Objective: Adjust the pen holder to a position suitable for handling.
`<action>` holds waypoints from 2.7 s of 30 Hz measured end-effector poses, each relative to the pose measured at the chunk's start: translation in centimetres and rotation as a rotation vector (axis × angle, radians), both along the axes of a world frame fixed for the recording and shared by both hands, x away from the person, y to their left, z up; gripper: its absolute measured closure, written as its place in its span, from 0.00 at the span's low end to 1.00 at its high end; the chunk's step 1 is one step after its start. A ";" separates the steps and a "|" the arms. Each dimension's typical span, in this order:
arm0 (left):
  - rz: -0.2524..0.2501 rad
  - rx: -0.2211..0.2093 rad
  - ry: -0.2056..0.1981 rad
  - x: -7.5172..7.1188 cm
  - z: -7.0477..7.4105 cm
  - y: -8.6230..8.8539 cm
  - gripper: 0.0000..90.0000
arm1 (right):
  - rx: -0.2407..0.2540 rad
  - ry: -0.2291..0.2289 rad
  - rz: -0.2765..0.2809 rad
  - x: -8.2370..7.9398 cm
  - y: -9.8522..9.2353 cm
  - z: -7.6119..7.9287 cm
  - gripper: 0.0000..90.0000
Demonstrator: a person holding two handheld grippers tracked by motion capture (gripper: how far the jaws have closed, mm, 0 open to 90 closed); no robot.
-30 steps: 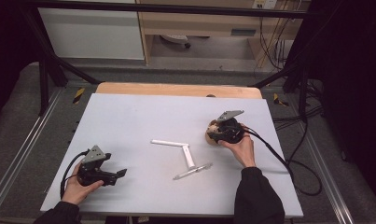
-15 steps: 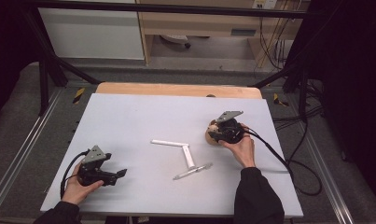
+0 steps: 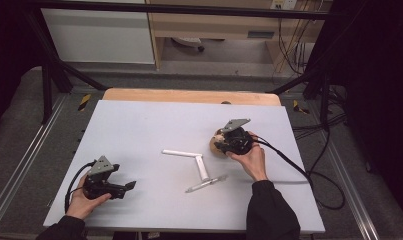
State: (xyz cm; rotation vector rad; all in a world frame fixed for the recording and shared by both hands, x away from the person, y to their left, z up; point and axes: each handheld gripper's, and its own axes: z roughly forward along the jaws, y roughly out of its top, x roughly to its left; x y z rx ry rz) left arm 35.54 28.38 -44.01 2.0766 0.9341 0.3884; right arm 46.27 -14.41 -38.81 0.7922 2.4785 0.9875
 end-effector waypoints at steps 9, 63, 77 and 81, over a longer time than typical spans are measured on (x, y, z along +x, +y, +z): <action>-0.002 -0.002 -0.001 0.0 0.0 0.0 0.09 | -0.046 0.015 0.032 0.2 1.7 -0.4 0.73; -0.066 0.047 0.022 -0.3 0.4 -4.2 0.09 | 0.309 0.139 -0.157 -7.9 -7.6 -4.2 0.02; -0.154 0.083 0.024 -0.1 0.7 -9.5 0.10 | 0.295 0.166 -0.160 -8.9 -8.9 -5.3 0.01; -0.178 0.093 0.028 0.0 0.8 -11.0 0.10 | 0.288 0.166 -0.163 -9.1 -9.3 -5.3 0.01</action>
